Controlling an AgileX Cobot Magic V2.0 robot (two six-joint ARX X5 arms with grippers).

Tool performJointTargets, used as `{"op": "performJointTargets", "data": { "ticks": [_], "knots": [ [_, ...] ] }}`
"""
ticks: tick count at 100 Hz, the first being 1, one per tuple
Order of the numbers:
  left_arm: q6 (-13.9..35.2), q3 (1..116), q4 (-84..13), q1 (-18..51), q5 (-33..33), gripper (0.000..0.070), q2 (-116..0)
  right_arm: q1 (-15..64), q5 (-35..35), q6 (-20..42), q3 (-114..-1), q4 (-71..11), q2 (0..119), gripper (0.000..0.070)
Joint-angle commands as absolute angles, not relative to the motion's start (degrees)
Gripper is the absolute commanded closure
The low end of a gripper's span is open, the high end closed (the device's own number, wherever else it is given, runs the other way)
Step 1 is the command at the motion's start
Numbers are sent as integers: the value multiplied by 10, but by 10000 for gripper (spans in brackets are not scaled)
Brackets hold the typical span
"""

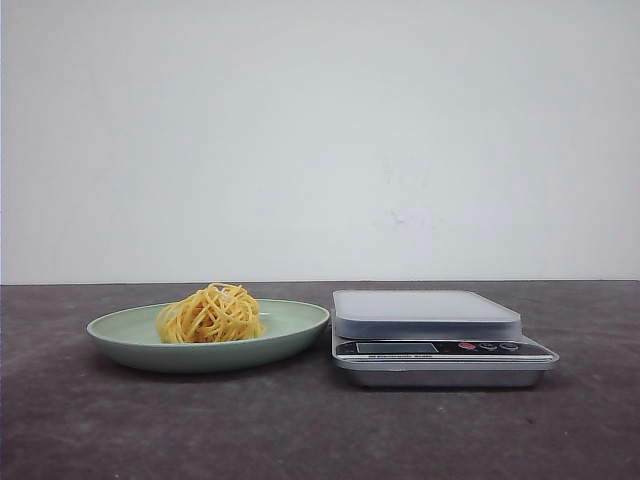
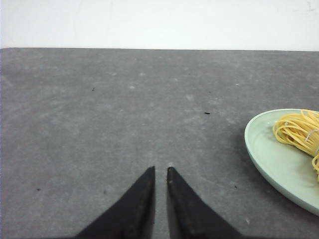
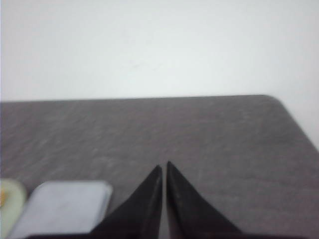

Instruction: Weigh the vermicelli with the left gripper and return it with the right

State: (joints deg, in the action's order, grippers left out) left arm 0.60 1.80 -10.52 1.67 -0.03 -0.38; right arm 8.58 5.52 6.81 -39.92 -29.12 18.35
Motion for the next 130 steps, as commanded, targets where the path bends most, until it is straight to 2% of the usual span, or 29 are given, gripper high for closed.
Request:
{"op": "performJointTargets", "data": {
  "ticks": [1,19,29,48,64,103,130],
  "knots": [
    [-2,8,-109,17,0,690,-5,48,28,49,-345,-220,168,693],
    [-2,8,-109,17,0,690,-5,-14,17,46,-185,-65,119,693],
    [-2,8,-109,17,0,690,-5,-21,17,41,-120,-24,88,693],
    [-2,8,-109,17,0,690,-5,-21,17,38,-49,-22,43,693],
    [-2,8,-109,17,0,690,-5,-21,15,37,-36,-34,1,693],
    [-2,8,-109,17,0,690,-5,14,10,34,-7,-30,2,693],
    [-2,8,-109,17,0,690,-5,13,-3,23,-7,-105,2,693]
  ]
}}
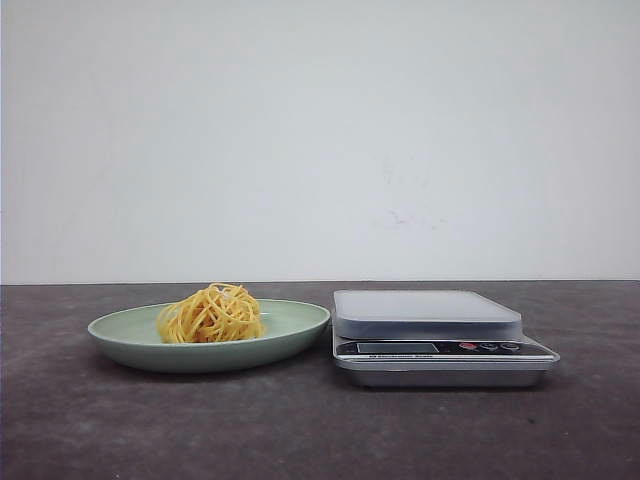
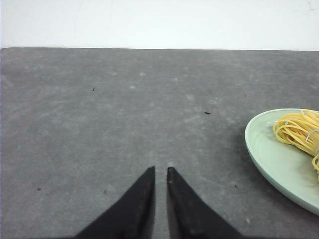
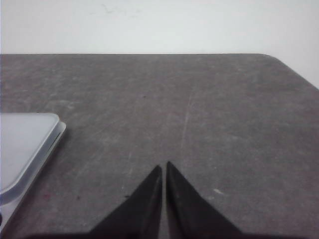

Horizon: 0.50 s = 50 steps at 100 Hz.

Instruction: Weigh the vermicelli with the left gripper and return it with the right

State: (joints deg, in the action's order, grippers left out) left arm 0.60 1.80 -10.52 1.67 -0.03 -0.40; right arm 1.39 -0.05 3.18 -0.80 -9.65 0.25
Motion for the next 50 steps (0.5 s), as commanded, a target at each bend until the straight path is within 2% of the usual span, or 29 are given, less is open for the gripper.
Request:
{"op": "performJointTargets", "data": {
  "ticks": [1,19,50],
  "knots": [
    [-2,8,-109,17,0,690,-5,13,-2,22,-7,-105,2,693],
    [-2,8,-109,17,0,690,-5,13,-2,-13,-7,-105,2,693],
    [-2,8,-109,17,0,690,-5,13,0,-15,-7,-86,2,693]
  ]
}}
